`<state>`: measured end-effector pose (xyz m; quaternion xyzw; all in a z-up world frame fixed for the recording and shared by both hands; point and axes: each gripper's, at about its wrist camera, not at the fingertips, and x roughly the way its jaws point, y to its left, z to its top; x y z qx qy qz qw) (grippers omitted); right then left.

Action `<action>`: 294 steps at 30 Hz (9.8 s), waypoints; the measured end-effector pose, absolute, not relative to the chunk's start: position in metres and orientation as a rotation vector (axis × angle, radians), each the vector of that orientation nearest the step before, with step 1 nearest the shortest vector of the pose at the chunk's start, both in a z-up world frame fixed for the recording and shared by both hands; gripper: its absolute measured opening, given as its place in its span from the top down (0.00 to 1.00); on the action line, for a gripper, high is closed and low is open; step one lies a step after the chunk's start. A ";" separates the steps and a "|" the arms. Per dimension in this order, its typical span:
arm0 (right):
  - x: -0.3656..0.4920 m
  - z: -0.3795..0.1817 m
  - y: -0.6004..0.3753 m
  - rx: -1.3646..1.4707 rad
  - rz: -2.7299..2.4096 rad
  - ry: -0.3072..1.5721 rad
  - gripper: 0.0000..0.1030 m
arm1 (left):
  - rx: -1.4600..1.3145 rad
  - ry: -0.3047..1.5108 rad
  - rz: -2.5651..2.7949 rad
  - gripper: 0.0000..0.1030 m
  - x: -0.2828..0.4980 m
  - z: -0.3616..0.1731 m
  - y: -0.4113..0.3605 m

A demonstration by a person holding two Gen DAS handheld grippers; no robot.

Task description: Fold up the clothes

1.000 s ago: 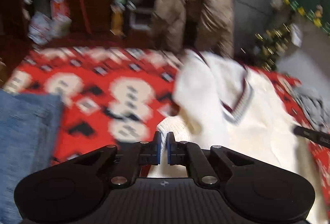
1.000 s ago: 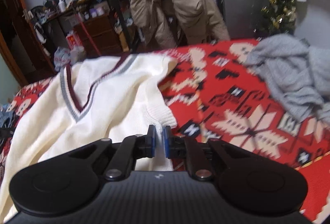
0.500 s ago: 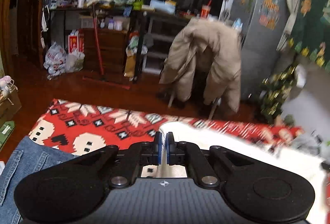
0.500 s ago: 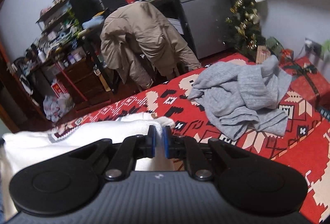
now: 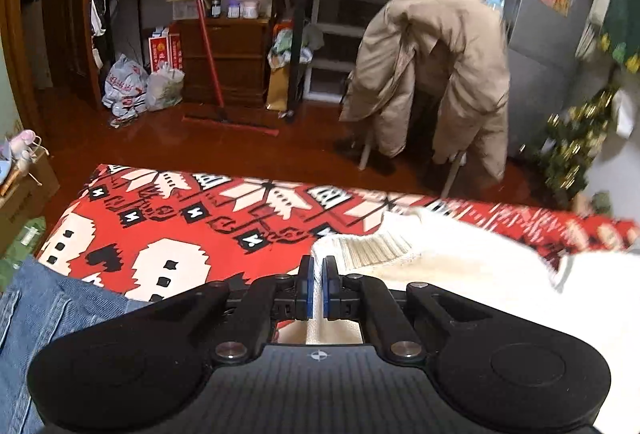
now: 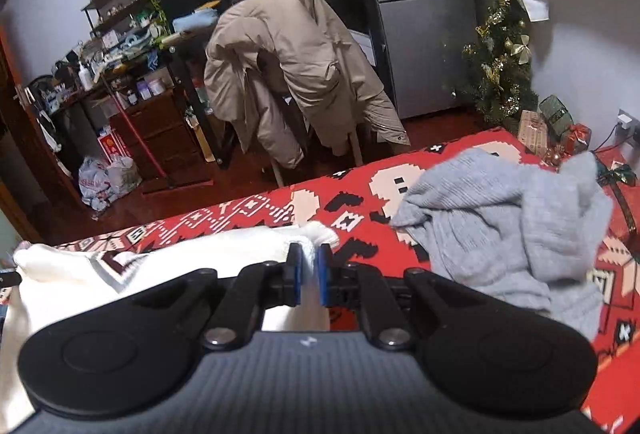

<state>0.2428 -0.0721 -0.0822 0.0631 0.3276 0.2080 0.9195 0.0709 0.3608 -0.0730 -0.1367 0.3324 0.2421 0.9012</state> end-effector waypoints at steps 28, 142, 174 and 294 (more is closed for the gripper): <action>-0.007 -0.111 -0.153 0.034 0.479 0.797 0.58 | -0.303 0.800 0.334 0.70 -0.124 -0.079 0.251; 0.171 -0.089 -0.073 -0.090 0.700 0.892 0.71 | -0.365 0.755 0.276 0.76 -0.003 -0.076 0.307; 0.319 -0.065 0.029 -0.381 0.782 0.766 0.62 | -0.138 0.753 0.300 0.80 0.142 -0.047 0.379; 0.144 -0.108 -0.049 -0.252 0.967 0.780 0.99 | -0.039 0.822 -0.212 0.99 0.046 -0.074 0.265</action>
